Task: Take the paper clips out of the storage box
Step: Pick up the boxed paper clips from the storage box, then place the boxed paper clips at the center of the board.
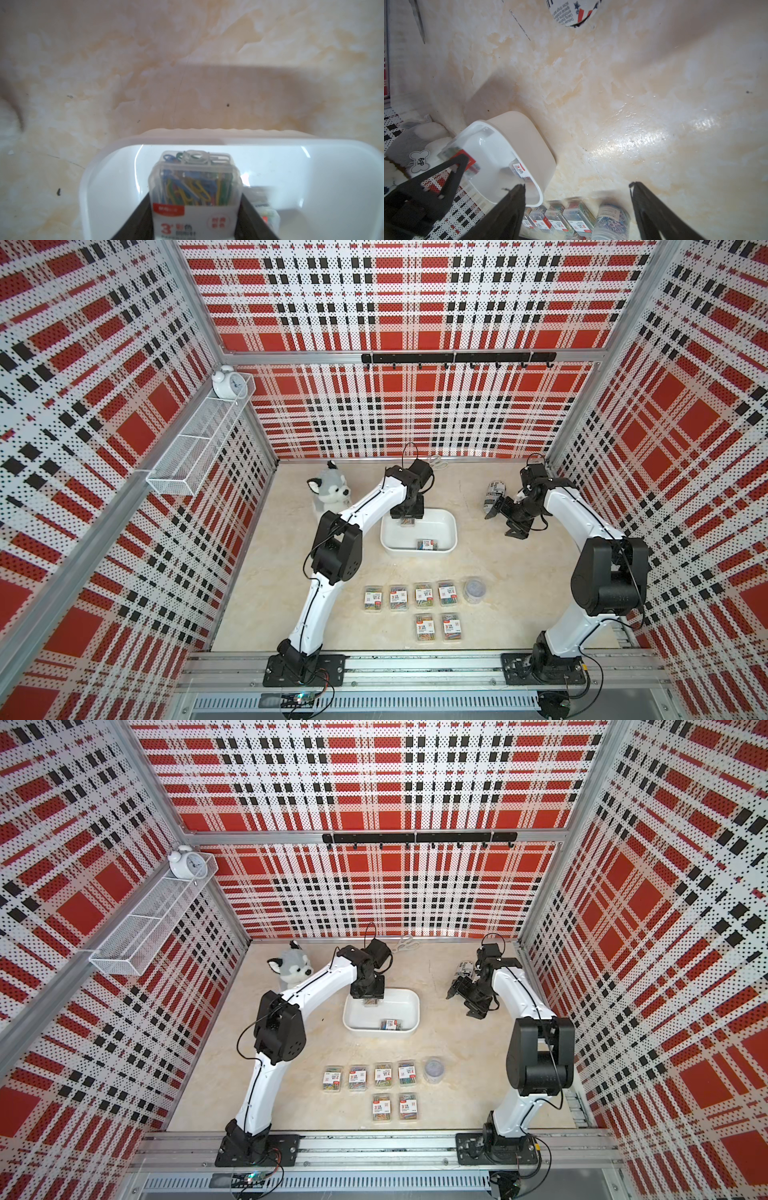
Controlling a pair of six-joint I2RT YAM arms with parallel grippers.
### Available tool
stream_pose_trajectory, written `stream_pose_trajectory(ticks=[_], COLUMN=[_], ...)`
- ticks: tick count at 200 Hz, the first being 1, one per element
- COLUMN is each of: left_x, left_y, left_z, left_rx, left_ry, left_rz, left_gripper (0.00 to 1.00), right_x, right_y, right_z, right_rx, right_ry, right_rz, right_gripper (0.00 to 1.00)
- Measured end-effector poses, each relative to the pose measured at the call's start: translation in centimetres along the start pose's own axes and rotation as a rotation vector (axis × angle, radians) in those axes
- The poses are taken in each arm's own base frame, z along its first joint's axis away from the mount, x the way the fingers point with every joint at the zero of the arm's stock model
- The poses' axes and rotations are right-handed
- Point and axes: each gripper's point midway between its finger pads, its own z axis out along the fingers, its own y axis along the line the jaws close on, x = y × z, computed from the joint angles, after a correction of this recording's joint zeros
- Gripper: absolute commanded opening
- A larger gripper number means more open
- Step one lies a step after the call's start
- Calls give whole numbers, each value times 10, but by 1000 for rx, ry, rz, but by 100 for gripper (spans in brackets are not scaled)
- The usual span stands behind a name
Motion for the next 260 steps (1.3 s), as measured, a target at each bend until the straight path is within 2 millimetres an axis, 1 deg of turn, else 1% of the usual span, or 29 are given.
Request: stream_pose_trajectory(ticks=[19,33,46,66,81,108,136,172,201,227,260], left_x=[-5,-1,11,37,59,102,139,198,239,272,312], left_y=[-5,-7,-6,-1,6,19,29,41,42,38,34], left_z=[-39,-63,-81,-94,-95,-90,-86,-83,-80,-76,-63], left_rx=[41,62,68,59,42,2,-16,1,41,79,97], left_ry=[-58,-85,-93,-73,-41,28,72,138,180,218,279], left_rz=[-13,-19,-16,-11,-11,-11,-16,-17,-42,-59,-70], left_gripper=[54,54,54,54,54,54,54,54,54,54,54], right_x=[1,1,1,0,0,2,6,17,29,35,38], right_y=[1,1,2,6,9,12,14,3,-4,2,6], right_z=[0,0,0,-2,-2,-1,1,11,20,18,15], right_rx=[-2,-3,-3,-9,-12,-14,-15,6,25,18,11], right_ry=[2,3,5,1,1,7,15,53,85,85,81], right_rz=[-1,-2,-3,-11,-19,-34,-45,-40,-39,-62,-83], right_gripper=[85,84,85,85,84,85,84,85,84,84,85])
